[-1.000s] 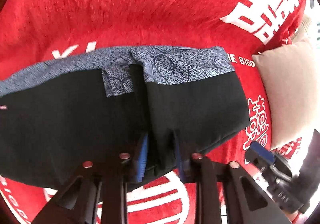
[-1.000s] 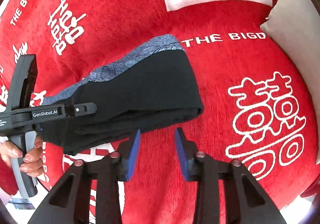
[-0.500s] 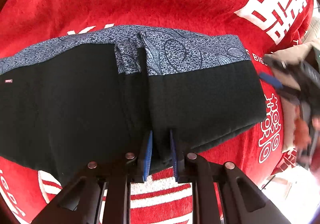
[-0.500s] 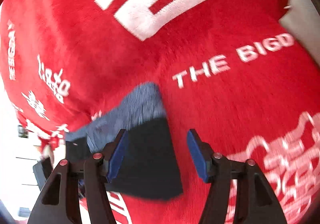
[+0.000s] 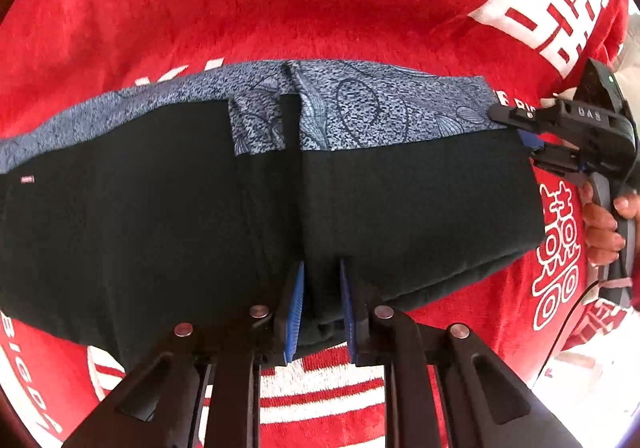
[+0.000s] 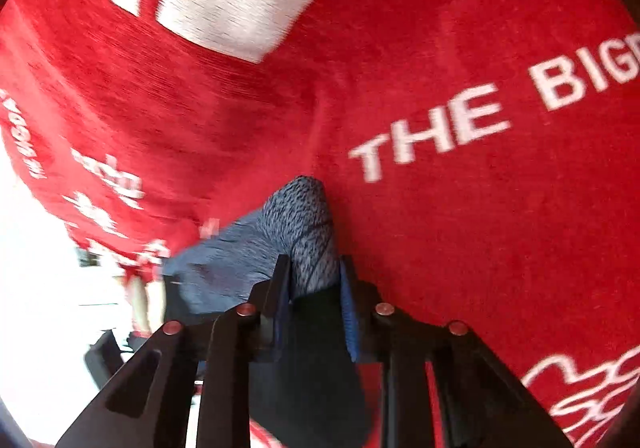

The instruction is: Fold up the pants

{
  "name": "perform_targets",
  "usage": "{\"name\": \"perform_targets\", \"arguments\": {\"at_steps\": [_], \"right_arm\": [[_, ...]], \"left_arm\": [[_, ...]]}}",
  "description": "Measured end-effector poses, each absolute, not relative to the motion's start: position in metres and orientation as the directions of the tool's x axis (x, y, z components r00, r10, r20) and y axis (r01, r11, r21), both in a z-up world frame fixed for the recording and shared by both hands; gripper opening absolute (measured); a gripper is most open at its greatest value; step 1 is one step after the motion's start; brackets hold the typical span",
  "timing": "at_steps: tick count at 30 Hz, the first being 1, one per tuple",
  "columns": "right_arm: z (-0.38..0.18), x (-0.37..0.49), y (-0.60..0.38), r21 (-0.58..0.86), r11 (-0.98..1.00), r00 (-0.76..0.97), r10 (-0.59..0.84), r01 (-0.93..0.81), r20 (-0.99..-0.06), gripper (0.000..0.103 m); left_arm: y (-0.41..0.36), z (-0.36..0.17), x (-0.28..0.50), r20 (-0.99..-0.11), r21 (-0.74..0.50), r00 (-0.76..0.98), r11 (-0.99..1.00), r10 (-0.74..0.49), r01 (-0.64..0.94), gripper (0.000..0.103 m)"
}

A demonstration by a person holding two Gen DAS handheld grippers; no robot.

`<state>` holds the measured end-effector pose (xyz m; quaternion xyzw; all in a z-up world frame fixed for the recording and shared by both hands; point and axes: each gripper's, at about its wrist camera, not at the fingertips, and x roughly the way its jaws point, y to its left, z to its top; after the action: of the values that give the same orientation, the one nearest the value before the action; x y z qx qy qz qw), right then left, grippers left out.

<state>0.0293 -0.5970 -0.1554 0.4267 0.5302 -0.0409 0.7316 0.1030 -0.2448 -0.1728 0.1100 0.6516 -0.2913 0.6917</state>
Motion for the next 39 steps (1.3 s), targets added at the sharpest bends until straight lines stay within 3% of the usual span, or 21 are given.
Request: {"name": "perform_targets", "arguments": {"at_steps": [1,2,4,5,6,8,9,10,14,18,22,29,33,39], "right_arm": [[-0.154,0.031,-0.597,0.564,0.628,0.421,0.380,0.537,-0.824,0.041],[-0.148,0.031,-0.597,0.546,0.630,0.418,0.358,0.552,-0.835,0.042],[-0.127,0.027,-0.588,0.497,0.674,0.429,0.285,0.547,-0.857,0.042],[-0.117,0.025,-0.584,0.469,0.695,0.424,0.255,0.545,-0.869,0.042],[-0.108,0.019,-0.577,0.438,0.714,0.415,0.224,0.546,-0.882,0.042],[-0.096,0.006,-0.567,0.399,0.732,0.397,0.191,0.552,-0.898,0.030],[-0.092,0.000,-0.562,0.385,0.739,0.390,0.179,0.553,-0.903,0.017],[-0.089,-0.004,-0.557,0.375,0.746,0.384,0.172,0.551,-0.907,0.015],[-0.081,-0.012,-0.534,0.373,0.776,0.394,0.176,0.509,-0.902,0.015],[-0.089,-0.004,-0.503,0.323,0.830,0.356,0.164,0.454,-0.920,0.015],[-0.121,-0.003,-0.475,0.256,0.870,0.284,0.141,0.422,-0.948,0.015],[-0.123,-0.007,-0.486,0.322,0.818,0.310,0.186,0.476,-0.932,0.015],[-0.120,-0.006,-0.475,0.256,0.865,0.297,0.131,0.432,-0.946,0.016],[-0.111,0.001,-0.451,0.130,0.900,0.289,0.004,0.417,-0.957,0.019]], "left_arm": [[-0.245,-0.170,0.104,-0.967,-0.224,-0.019,0.808,-0.255,0.545,0.021],[-0.243,-0.166,0.105,-0.968,-0.218,-0.016,0.813,-0.249,0.540,0.025],[-0.238,-0.154,0.109,-0.976,-0.165,0.034,0.836,-0.214,0.523,0.062],[-0.234,-0.145,0.112,-0.974,-0.153,0.067,0.846,-0.216,0.511,0.065],[-0.231,-0.137,0.114,-0.968,-0.163,0.083,0.847,-0.236,0.506,0.065],[-0.234,-0.125,0.121,-0.959,-0.184,0.096,0.845,-0.266,0.503,0.065],[-0.238,-0.122,0.124,-0.955,-0.195,0.099,0.842,-0.280,0.503,0.065],[-0.245,-0.122,0.127,-0.949,-0.212,0.096,0.835,-0.299,0.508,0.065],[-0.279,-0.139,0.126,-0.946,-0.226,0.072,0.800,-0.317,0.555,0.065],[-0.280,-0.183,0.121,-0.975,-0.178,0.019,0.826,-0.222,0.535,0.065],[-0.270,-0.178,0.110,-0.967,-0.165,0.064,0.804,-0.245,0.571,0.065],[-0.229,-0.169,0.103,-0.969,-0.191,0.049,0.856,-0.244,0.481,0.069],[-0.200,-0.157,0.100,-0.966,-0.195,0.069,0.878,-0.249,0.437,0.079],[-0.157,-0.151,0.089,-0.969,-0.175,0.091,0.901,-0.228,0.396,0.079]]}}
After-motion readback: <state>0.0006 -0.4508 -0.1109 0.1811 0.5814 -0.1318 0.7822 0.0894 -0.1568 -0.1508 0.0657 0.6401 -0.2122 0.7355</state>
